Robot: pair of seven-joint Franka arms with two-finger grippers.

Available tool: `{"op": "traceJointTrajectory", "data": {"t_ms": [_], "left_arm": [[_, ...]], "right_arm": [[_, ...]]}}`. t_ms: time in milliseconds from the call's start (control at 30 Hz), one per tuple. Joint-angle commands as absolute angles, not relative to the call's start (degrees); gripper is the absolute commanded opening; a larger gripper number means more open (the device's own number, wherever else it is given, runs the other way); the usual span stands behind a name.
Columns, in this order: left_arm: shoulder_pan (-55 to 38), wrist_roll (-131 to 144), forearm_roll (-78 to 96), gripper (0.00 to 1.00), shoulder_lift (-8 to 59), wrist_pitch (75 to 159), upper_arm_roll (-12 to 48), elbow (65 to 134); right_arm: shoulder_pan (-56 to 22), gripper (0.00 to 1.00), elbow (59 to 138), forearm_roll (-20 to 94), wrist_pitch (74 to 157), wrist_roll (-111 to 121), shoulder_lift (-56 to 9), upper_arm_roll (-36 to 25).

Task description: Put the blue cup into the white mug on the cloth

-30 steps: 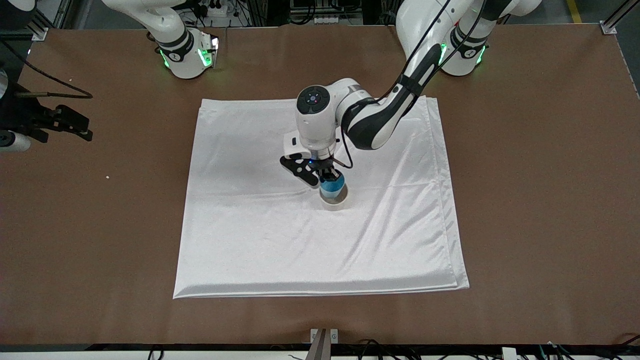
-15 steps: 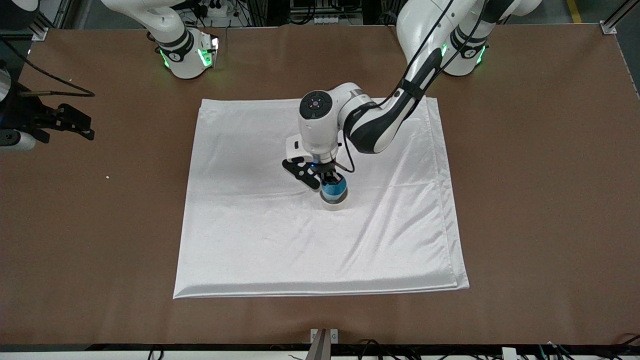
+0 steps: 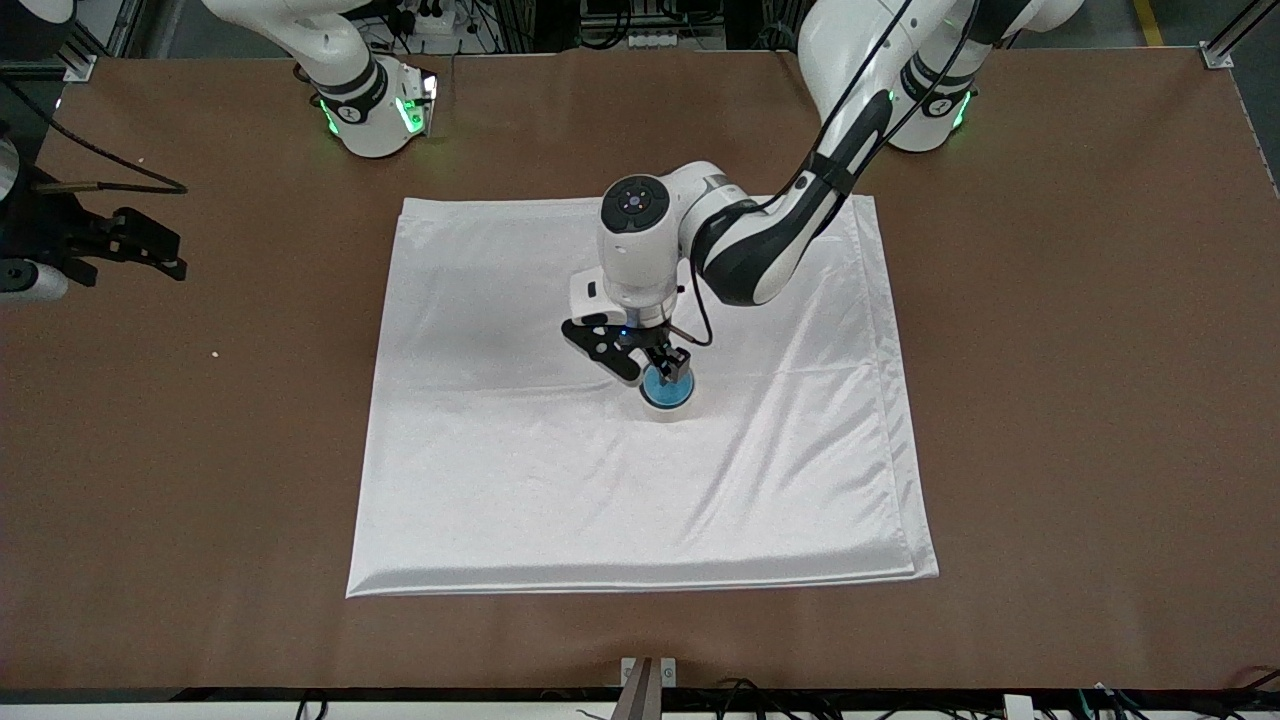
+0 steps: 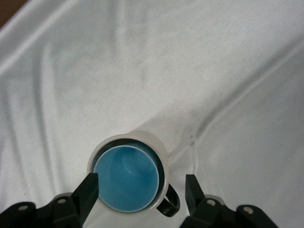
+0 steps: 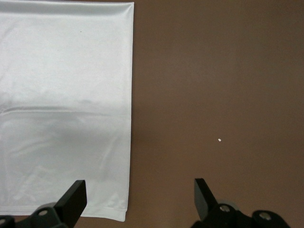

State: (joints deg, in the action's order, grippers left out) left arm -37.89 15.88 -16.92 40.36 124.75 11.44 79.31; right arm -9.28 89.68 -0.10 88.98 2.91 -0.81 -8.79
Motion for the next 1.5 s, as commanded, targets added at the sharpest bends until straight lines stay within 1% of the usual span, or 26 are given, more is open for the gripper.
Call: {"op": "traceJointTrajectory", "data": {"t_ms": [0, 167, 500, 733, 900, 1100, 1300, 1467], "left_arm": [[-36.83, 16.96, -17.84, 1.0, 34.81, 121.12, 11.43, 81.3], [-34.37, 19.6, -17.67, 1.0, 29.02, 115.14, 11.6, 83.4], [-29.45, 19.77, -10.64, 1.0, 13.99, 110.66, 11.95, 92.1], [-25.49, 19.78, -5.19, 1.0, 5.02, 107.15, 11.95, 95.71], [-23.3, 19.78, -2.46, 1.0, 0.8, 101.0, 11.95, 95.63], [-20.66, 19.69, -0.97, 1.0, -2.63, 94.75, 11.95, 95.71], [-16.8, 19.86, 3.16, 1.0, -3.87, 91.58, 11.78, 95.71], [-14.25, 19.86, 3.34, 1.0, -4.22, 89.39, 11.69, 95.71]], "right_arm": [[-8.53, 1.0, 90.97, -0.62, 89.03, 3.25, 0.44, -8.44], [-7.21, 1.0, 90.97, -0.62, 89.12, 3.25, 0.44, -6.94], [-7.21, 1.0, 90.62, -0.62, 89.12, 3.25, 0.26, -6.77], [-7.21, 1.0, 90.0, -0.79, 89.12, 2.99, -0.09, -6.33], [-7.21, 1.0, 90.09, -0.7, 89.12, 2.99, -0.09, -6.33], [-7.38, 1.0, 90.09, -0.7, 89.12, 2.99, -0.26, -6.42], [-7.38, 1.0, 90.09, -0.7, 89.21, 2.99, -0.35, -6.42], [-7.21, 1.0, 90.17, -0.7, 89.21, 3.25, -0.26, -6.5]]}}
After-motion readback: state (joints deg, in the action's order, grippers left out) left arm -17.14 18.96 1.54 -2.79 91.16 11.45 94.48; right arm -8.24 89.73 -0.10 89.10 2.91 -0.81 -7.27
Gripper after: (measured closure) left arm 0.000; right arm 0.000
